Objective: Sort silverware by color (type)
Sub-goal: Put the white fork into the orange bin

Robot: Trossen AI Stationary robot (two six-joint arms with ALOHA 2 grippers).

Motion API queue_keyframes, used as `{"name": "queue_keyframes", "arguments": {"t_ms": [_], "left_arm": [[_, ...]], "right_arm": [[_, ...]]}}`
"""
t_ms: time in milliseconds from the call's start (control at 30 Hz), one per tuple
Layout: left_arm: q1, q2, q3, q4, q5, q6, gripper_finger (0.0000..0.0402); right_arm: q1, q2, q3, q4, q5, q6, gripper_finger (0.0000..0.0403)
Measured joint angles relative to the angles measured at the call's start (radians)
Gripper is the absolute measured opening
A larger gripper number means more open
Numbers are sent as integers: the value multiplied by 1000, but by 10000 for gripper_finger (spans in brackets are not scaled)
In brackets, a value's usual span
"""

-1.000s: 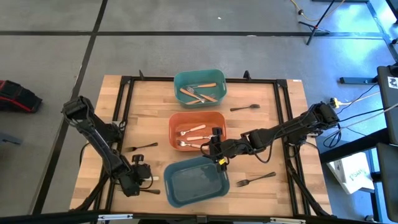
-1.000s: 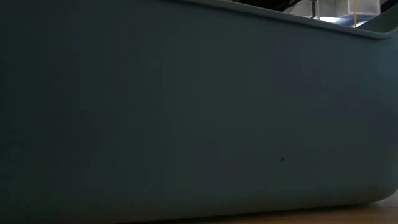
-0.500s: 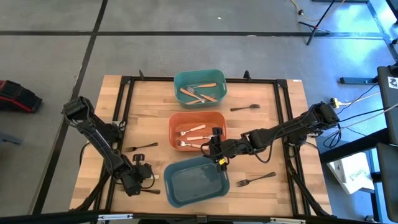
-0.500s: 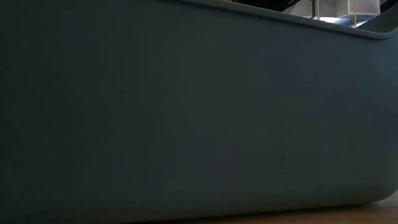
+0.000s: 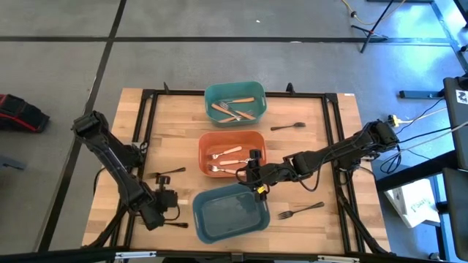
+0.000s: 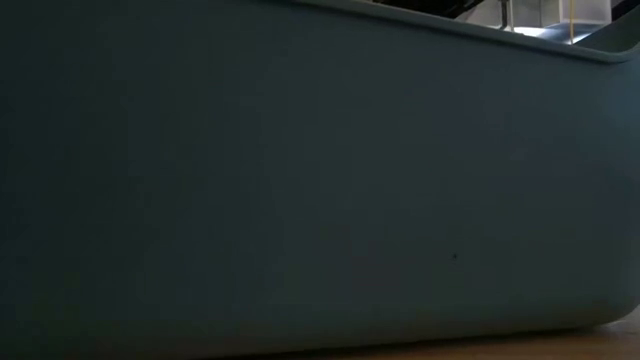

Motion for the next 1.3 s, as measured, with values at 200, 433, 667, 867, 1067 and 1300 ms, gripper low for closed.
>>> {"name": "queue_keyframes", "arguments": {"t_ms": [200, 433, 667, 867, 1067, 1300], "left_arm": [[2, -45, 81, -152, -123, 19, 51], [46, -112, 157, -225, -297, 111, 52], [132, -182, 196, -216, -465, 252, 52], [231, -206, 198, -130, -513, 432, 53], [358, -207, 198, 43, -508, 640, 53], [529, -203, 183, 292, -360, 891, 53]], "right_arm": [[0, 0, 0, 0, -2, 0, 190], [0, 0, 0, 2, -1, 0, 190], [0, 0, 0, 9, -1, -7, 190], [0, 0, 0, 10, -1, -7, 190], [0, 0, 0, 11, -1, -7, 190], [0, 0, 0, 8, -1, -8, 190]]}}
